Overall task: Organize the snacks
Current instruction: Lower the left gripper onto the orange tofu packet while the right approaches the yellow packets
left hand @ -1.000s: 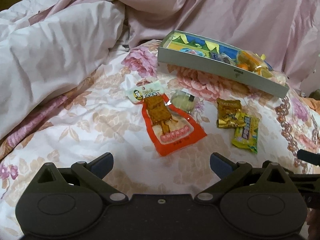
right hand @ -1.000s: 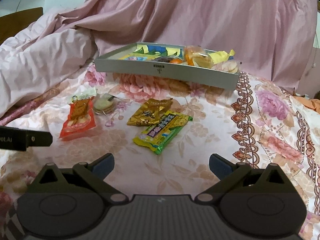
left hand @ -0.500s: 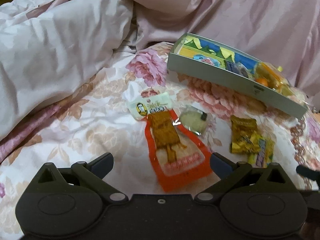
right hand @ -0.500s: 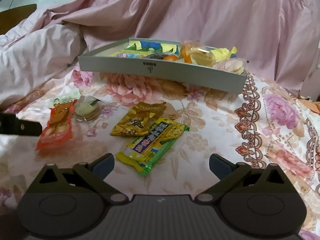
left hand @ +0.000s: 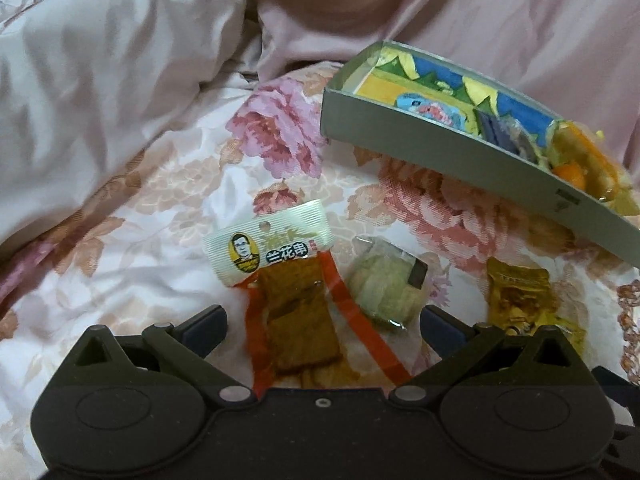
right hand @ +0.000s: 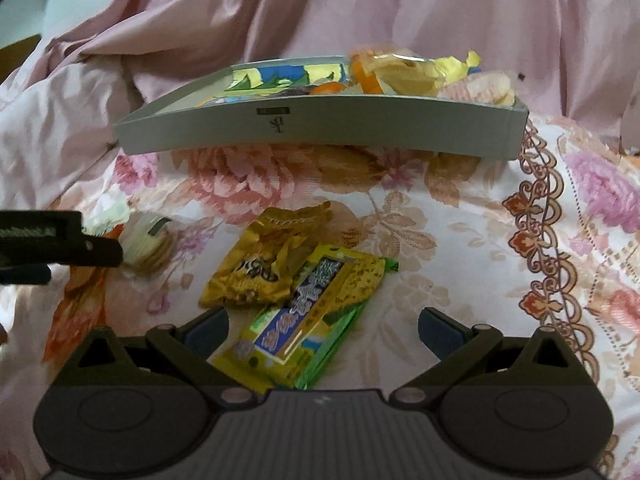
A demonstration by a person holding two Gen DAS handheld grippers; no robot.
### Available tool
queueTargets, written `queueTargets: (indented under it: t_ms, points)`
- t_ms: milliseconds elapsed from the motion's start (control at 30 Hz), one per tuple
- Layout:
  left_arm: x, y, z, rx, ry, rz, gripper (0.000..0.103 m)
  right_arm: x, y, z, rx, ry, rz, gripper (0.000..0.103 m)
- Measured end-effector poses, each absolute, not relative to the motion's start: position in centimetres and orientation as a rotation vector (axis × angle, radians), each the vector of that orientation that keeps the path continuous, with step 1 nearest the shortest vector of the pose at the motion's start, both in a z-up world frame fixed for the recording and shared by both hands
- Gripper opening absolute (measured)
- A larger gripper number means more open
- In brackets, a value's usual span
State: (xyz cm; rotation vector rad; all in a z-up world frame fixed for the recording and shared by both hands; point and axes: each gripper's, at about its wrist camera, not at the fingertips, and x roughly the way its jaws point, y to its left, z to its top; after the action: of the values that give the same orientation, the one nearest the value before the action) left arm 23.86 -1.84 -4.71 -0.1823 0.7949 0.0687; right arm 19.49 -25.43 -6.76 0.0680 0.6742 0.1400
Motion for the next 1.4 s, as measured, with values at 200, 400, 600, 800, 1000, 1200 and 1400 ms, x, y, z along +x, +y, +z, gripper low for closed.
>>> queueTargets:
  t_ms: [200,400,600,800,1000,1200,1400]
  points:
    - [24.7,-1.8,-5.3,-0.165,0.812,0.085,0.102,20.3,-25.2,-6.9,0.085,0.675,0.141,0.103]
    - [24.0,-1.7,-5.5,-0.144,0.807,0.071,0.102,20.3,-24.4,-7.1,0.057,0.670,0.148,0.103]
    - [23.2,-1.6,-6.0,-0.094,0.826,0.069,0.101,20.3,-24.0,-7.4,0.033,0.670,0.148,0.103]
    - [22.9,-1.5,-6.1,-0.058,0.829,0.078,0.091,20.2,-23.3,-7.7,-0.015,0.676,0.142,0.102]
    - [21.7,-0.6,-5.7,-0.066,0.824,0.051,0.074,19.8,-23.4,-7.6,-0.026,0.673,0.133,0.093]
    - [19.8,0.0,-5.4,-0.068,0.822,0.027,0.072,18.7,-23.1,-7.2,-0.043,0.675,0.150,0.071]
    - [17.2,-0.3,-5.1,-0.050,0.838,-0.031,0.072,17.5,-23.5,-6.6,-0.038,0.710,0.170,0.060]
